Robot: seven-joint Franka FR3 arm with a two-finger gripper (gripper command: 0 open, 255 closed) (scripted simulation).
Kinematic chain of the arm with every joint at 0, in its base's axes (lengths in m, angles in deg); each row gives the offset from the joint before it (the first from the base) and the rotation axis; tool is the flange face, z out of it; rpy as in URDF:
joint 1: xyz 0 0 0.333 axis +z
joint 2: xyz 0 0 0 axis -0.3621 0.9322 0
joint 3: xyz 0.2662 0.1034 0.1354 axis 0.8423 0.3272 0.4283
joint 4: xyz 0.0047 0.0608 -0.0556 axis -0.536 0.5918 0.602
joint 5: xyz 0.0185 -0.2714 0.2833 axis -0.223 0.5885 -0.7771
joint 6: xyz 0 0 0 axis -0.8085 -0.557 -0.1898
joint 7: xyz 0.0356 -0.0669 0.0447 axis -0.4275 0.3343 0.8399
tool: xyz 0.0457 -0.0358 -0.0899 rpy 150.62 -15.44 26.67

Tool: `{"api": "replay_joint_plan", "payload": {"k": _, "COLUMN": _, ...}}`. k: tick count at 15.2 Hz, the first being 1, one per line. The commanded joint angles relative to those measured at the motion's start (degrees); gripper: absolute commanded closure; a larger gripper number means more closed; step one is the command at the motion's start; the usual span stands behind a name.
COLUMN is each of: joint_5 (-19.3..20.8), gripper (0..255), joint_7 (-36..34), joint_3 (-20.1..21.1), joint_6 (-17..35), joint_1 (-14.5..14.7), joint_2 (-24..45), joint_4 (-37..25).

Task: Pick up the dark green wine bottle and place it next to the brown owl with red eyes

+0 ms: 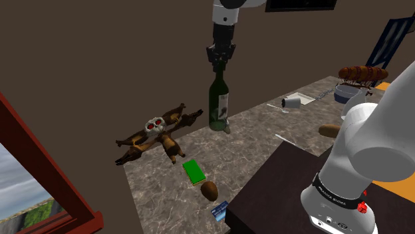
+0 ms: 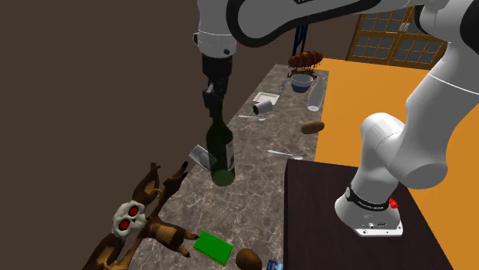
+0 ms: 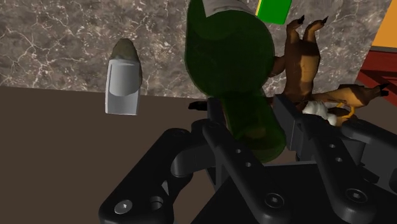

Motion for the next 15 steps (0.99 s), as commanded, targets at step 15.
{"api": "replay_joint_plan", "payload": {"k": 15, "joint_5": -0.06, "gripper": 255, "joint_7": 0.15, "joint_3": -0.46, "joint_6": 12.56, "joint_1": -0.16, "joint_2": 1.72, "joint_4": 10.79}}
